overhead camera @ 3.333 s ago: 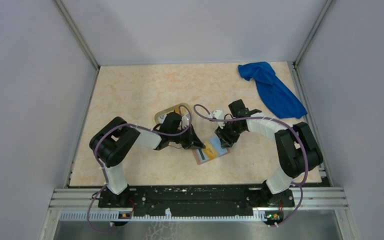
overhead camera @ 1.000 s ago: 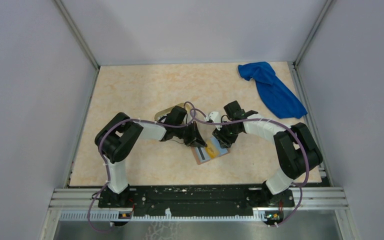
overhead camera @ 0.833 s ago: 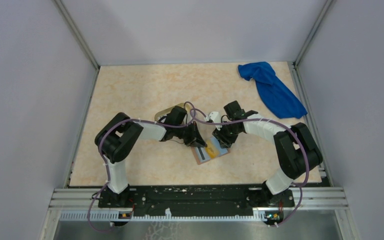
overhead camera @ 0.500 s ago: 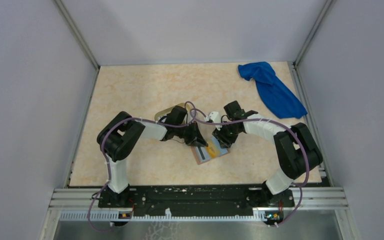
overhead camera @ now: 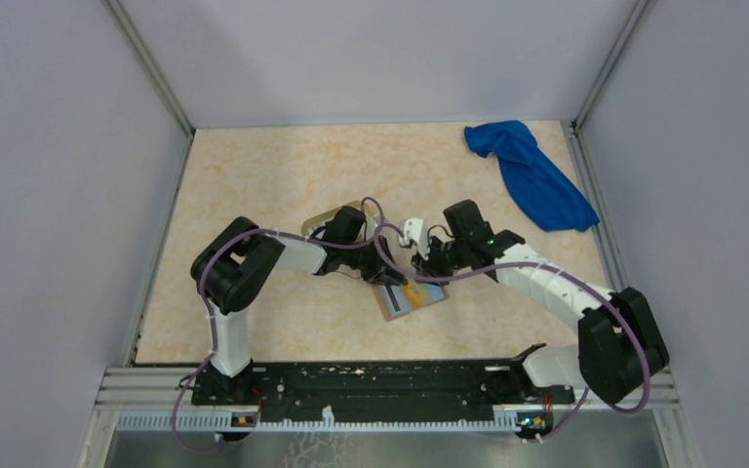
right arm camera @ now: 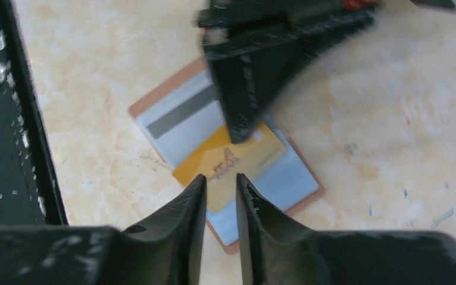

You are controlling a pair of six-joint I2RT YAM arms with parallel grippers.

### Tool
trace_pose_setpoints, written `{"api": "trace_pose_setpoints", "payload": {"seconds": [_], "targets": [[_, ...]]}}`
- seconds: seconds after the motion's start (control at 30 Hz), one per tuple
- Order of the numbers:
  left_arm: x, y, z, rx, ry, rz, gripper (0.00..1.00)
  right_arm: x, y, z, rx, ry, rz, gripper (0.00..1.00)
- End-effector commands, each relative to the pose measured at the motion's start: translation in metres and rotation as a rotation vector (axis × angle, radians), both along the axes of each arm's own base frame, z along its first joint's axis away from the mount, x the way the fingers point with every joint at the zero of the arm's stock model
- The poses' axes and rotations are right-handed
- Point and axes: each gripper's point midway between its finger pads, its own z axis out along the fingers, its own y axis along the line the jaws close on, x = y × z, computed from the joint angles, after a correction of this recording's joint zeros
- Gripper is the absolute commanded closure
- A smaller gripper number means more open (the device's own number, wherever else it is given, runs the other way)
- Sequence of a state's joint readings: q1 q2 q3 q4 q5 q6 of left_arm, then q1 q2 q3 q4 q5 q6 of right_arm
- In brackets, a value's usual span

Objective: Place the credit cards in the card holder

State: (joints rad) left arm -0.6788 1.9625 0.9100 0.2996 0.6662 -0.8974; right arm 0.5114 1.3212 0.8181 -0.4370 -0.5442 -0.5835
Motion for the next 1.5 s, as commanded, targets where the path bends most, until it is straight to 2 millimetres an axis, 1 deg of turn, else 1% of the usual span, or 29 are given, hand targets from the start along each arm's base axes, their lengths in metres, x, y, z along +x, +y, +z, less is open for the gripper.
{"api": "trace_pose_setpoints", "payload": {"seconds": [0.0, 0.07, 0.17, 0.23, 0.3, 0.33, 0.43, 0.53, 0.7, 0.9, 1.07, 1.23, 1.47], "targets": [[-0.018, 0.021, -0.048, 0.146, 0.064, 0.009, 0.82, -0.039, 0.037, 0.016, 0.122, -0.138, 0.306, 0.82], [-0.018, 0.021, -0.048, 0.143, 0.063, 0.007, 0.82, -0.048, 0.042, 0.008, 0.098, -0.189, 0.375, 0.89], [-0.019, 0.02, -0.048, 0.142, 0.062, 0.005, 0.81, -0.046, 0.05, -0.004, 0.051, -0.214, 0.373, 0.94], [-0.018, 0.02, -0.047, 0.139, 0.06, 0.003, 0.81, -0.036, 0.052, -0.011, -0.001, -0.242, 0.314, 0.95], [-0.018, 0.02, -0.048, 0.138, 0.061, 0.002, 0.81, -0.031, 0.057, -0.017, -0.035, -0.269, 0.278, 0.94], [-0.019, 0.02, -0.048, 0.139, 0.061, 0.0, 0.81, -0.032, 0.062, -0.019, -0.044, -0.285, 0.276, 0.94], [-0.019, 0.02, -0.048, 0.136, 0.06, -0.002, 0.81, -0.029, 0.067, -0.027, -0.086, -0.313, 0.242, 0.95], [-0.018, 0.02, -0.047, 0.134, 0.056, -0.002, 0.81, -0.022, 0.067, -0.032, -0.122, -0.331, 0.192, 0.95], [-0.019, 0.02, -0.048, 0.134, 0.057, -0.005, 0.81, -0.017, 0.062, -0.041, -0.168, -0.333, 0.171, 0.95], [-0.019, 0.02, -0.047, 0.132, 0.054, -0.008, 0.81, -0.017, 0.059, -0.05, -0.213, -0.327, 0.185, 0.95], [-0.019, 0.02, -0.048, 0.132, 0.053, -0.008, 0.8, -0.017, 0.056, -0.053, -0.246, -0.328, 0.193, 0.96], [-0.02, 0.02, -0.049, 0.132, 0.055, -0.011, 0.79, -0.018, 0.047, -0.059, -0.323, -0.31, 0.236, 0.97], [-0.02, 0.02, -0.049, 0.132, 0.054, -0.014, 0.79, -0.016, 0.038, -0.061, -0.383, -0.31, 0.243, 0.98]]}}
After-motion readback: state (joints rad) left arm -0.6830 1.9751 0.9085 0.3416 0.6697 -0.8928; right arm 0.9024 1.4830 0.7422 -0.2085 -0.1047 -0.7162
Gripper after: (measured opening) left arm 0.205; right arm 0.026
